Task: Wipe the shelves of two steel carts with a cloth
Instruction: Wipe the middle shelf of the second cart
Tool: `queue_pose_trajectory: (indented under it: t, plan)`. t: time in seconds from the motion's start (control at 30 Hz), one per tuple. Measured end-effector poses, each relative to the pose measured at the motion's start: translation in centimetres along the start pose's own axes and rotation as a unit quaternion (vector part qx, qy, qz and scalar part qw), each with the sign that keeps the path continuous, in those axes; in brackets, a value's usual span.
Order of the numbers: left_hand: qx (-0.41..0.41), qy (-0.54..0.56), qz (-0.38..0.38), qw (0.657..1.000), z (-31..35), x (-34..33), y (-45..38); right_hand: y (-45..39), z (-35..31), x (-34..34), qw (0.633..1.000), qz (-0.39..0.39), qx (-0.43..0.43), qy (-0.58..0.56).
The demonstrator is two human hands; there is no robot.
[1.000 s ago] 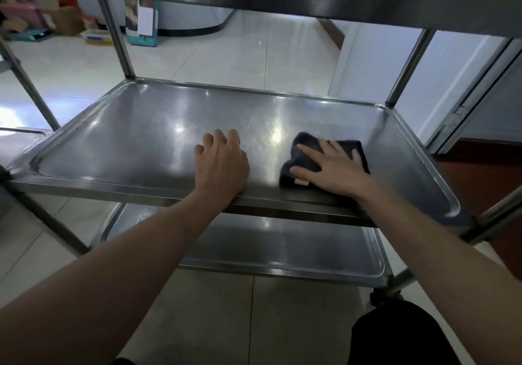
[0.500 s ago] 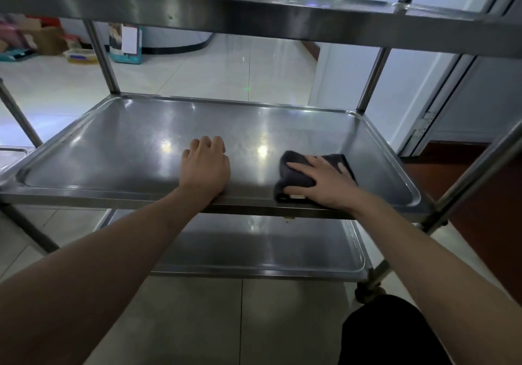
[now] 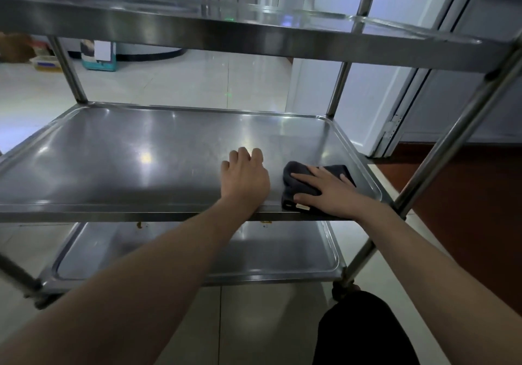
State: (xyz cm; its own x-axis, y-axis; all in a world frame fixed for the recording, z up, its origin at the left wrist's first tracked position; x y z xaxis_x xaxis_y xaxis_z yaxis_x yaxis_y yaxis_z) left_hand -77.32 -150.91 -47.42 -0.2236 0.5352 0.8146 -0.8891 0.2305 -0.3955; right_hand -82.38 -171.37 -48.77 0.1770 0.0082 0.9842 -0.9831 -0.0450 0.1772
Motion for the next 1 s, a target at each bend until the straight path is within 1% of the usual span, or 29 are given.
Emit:
queue_pose_trajectory:
  t: [0.13,0.23,0.37,0.47,0.53,0.63,0.77,0.83,0.93,1.0]
  plan:
    - [0.015,-0.025,0.016,0.999,-0.9,-1.4,0.3,0.3,0.7,-0.9,1.000,-0.010,-0.007,-0.004]
    - [0.006,-0.031,0.013,0.999,-1.0,-2.2,0.2,-1.4,0.0,-0.8,1.000,0.000,-0.012,0.010]
    - [-0.010,-0.017,0.008,1.000,-1.0,-2.5,0.0,-7.2,0.5,0.5,0.999,0.034,-0.023,0.022]
    - [-0.033,-0.022,0.008,0.999,-1.0,-2.6,0.1,-11.9,1.8,2.1,0.999,0.031,-0.039,0.014]
    - [-0.035,-0.022,0.012,0.999,-1.1,-2.4,0.0,-13.7,2.5,2.4,0.999,0.024,-0.044,0.020]
    - [-0.025,-0.012,0.030,0.999,-1.1,-2.2,0.0,-12.4,2.4,1.8,0.999,0.012,-0.032,0.027]
    - [-0.021,0.002,0.026,0.999,-0.9,-2.0,0.3,-5.5,0.9,-0.1,0.999,-0.001,0.028,0.043]
    - [-0.018,0.006,0.021,1.000,-1.1,-2.0,0.5,-2.8,0.3,-0.9,0.998,-0.009,0.043,0.042]
    - [-0.018,0.000,0.004,1.000,-1.1,-2.3,0.7,-2.9,-0.2,-0.9,0.999,-0.013,0.041,0.031]
    - [-0.019,-0.009,0.001,1.000,-1.2,-2.4,0.6,-4.9,-0.3,-0.4,0.998,0.007,0.045,0.032]
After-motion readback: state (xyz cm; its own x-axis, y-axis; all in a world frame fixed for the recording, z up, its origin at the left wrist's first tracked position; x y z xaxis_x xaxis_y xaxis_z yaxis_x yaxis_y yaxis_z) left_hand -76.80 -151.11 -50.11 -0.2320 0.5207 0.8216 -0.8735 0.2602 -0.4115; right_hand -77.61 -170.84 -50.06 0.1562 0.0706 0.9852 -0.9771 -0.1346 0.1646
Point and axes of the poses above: each hand's wrist, its own y-axis away from the middle knuckle, its own x-axis out of the back of the hand, z = x × y, the point moved 4 cm from there along -y, towards the middle knuckle, and after that the axes turned 14 degrees about y, right-handed, at the moved point
